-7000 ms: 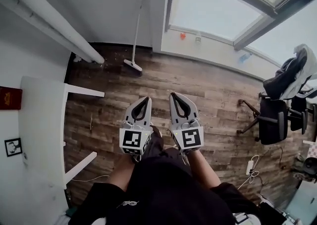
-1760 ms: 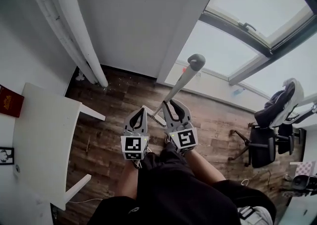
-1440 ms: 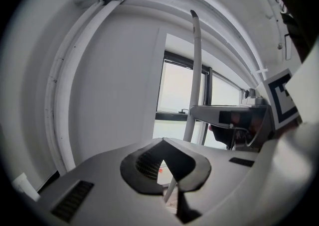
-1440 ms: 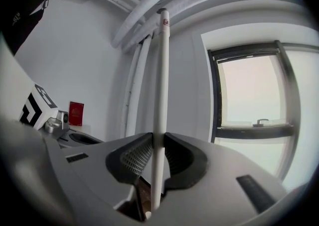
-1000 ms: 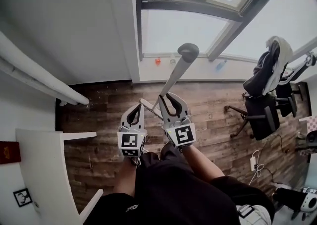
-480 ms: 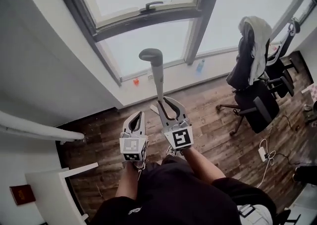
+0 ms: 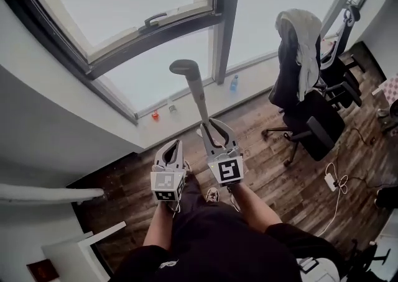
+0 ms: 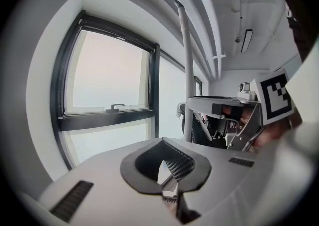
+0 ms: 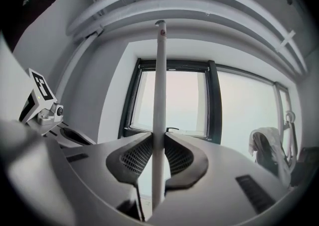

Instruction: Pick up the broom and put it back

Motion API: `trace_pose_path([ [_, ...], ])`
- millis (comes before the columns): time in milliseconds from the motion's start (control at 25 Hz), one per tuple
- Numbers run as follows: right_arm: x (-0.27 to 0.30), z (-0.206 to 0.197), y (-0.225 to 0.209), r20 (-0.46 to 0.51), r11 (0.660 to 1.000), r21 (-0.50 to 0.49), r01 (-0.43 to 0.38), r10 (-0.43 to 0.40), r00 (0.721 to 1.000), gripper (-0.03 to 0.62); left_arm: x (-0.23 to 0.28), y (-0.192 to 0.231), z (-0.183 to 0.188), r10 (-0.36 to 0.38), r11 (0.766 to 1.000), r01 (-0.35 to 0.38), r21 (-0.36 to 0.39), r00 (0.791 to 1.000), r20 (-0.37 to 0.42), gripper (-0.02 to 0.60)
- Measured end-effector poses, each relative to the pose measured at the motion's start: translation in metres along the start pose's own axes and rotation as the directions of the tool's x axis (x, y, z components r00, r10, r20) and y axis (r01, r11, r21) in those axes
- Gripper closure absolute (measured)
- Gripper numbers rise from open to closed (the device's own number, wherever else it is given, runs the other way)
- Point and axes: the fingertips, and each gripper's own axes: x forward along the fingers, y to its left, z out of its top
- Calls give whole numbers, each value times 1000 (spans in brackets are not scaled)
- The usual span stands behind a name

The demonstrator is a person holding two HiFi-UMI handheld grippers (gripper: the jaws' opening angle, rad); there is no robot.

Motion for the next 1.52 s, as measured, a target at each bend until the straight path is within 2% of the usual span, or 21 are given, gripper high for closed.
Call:
trace_pose_path([
  [440,55,-55,-71,-93,993,54,108,-103,990,502,115,12,-6,-124,992,124,8,990,-63,581],
  [760,119,-106,-112,-131,979,95,179,-166,977,503,201,50,-21,-167,986,167,-14,979,-119,581],
  [920,151,-140,-130,-155,966,130,223,-203,967,503,242,66,-44,-189,981,193,6,968,-167,581],
  [1120,183,-203,-148,-219,966,95,241,-215,952,503,294,89,-71,-218,975,223,3,955,-200,581],
  [1360,220,-253,-161,-296,953,115,280,-236,925,503,339,114,-92,-251,967,253,-27,936,-246,581],
  [1520,242,-274,-171,-308,951,104,290,-246,919,503,373,122,-101,-296,954,299,-29,918,-265,581],
])
